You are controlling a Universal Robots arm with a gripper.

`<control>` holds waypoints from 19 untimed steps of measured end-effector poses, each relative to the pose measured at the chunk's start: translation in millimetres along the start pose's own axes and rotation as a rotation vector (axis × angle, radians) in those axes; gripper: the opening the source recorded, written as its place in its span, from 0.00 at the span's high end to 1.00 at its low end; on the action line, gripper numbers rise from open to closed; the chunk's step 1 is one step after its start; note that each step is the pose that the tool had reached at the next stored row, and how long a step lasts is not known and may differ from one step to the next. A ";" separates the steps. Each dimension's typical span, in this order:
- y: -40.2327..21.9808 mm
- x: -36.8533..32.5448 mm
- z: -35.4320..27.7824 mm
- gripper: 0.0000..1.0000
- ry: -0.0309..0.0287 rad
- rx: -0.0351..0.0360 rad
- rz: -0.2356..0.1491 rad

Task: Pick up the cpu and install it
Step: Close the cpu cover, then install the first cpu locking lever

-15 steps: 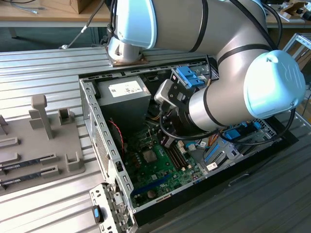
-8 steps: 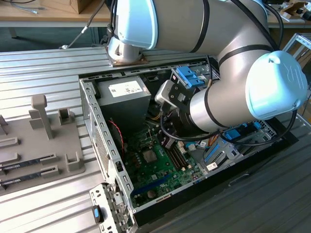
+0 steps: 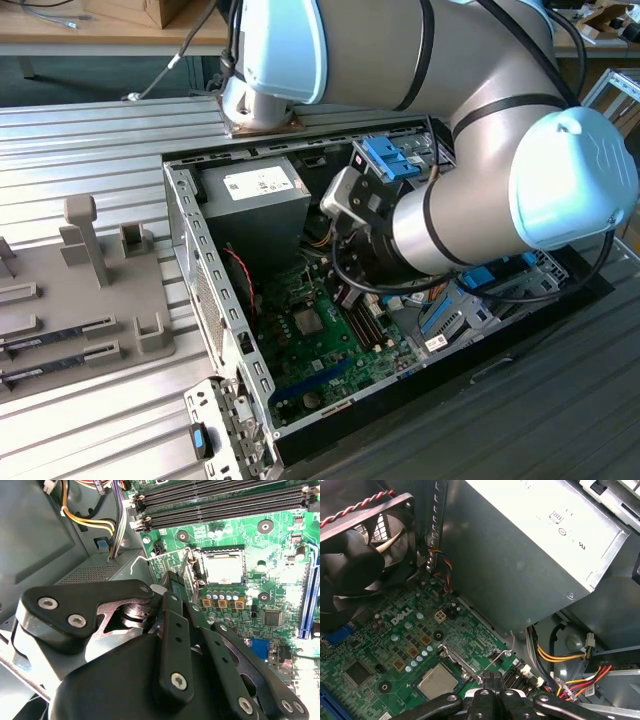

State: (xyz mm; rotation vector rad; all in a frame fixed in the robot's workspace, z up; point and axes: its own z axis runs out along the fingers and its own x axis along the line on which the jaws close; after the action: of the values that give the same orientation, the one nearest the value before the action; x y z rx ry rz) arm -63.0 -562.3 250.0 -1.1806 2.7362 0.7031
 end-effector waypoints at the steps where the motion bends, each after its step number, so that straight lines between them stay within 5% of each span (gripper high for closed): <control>1: -0.2 0.2 -0.2 0.89 0.0001 -0.0001 0.000; 10: -1.0 1.0 -0.6 0.89 0.0017 0.0011 -0.001; 13: -1.0 0.9 0.0 0.89 0.0069 0.0061 0.000; 17: -4.8 3.9 9.7 0.89 0.0097 0.0090 0.000; 18: -5.3 4.3 11.1 0.89 0.0242 0.0234 0.003; 19: -5.2 4.0 11.4 0.89 0.0536 0.0525 0.007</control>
State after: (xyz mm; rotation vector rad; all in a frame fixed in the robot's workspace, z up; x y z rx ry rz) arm -63.4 -563.0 236.9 -1.1968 2.7852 0.6051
